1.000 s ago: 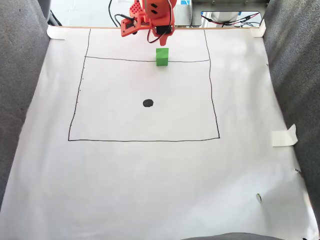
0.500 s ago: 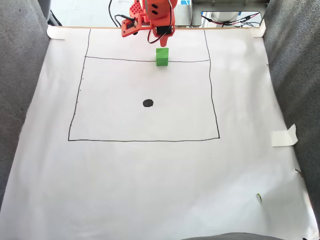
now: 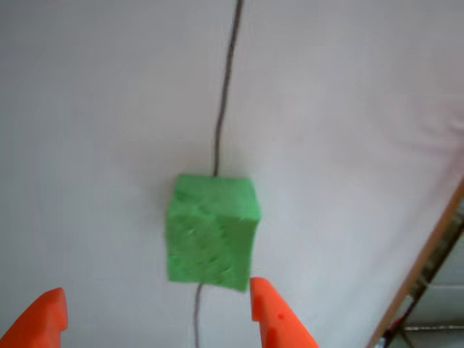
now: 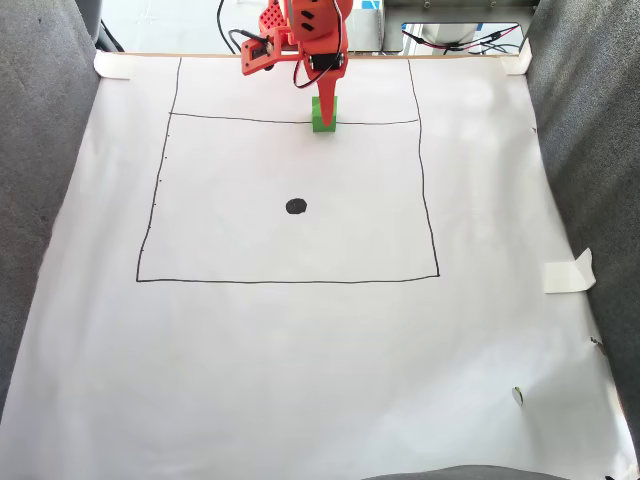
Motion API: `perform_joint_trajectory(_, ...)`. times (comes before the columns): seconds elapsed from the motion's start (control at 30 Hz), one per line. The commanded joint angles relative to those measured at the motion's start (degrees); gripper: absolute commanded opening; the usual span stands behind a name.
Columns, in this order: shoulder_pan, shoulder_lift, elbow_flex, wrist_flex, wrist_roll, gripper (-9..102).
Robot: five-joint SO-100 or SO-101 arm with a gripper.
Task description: Grasp the colored block, Place it on the black dot, and then return the arm to the default position.
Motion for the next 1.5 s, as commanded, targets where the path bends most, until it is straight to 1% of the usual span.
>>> perform_joint_trajectory(0.0, -0.53, 0.26, -0.09, 0.88, -1.32, 37)
perform_joint_trajectory(0.07, -0.44, 0.18, 0.09, 1.32, -2.11, 39)
perform_joint_trajectory(0.57, -0.97, -1.76, 0.35, 4.92, -3.25, 40)
perform_joint_trajectory(1.47, -0.35, -4.31, 8.26, -6.77, -5.8, 40)
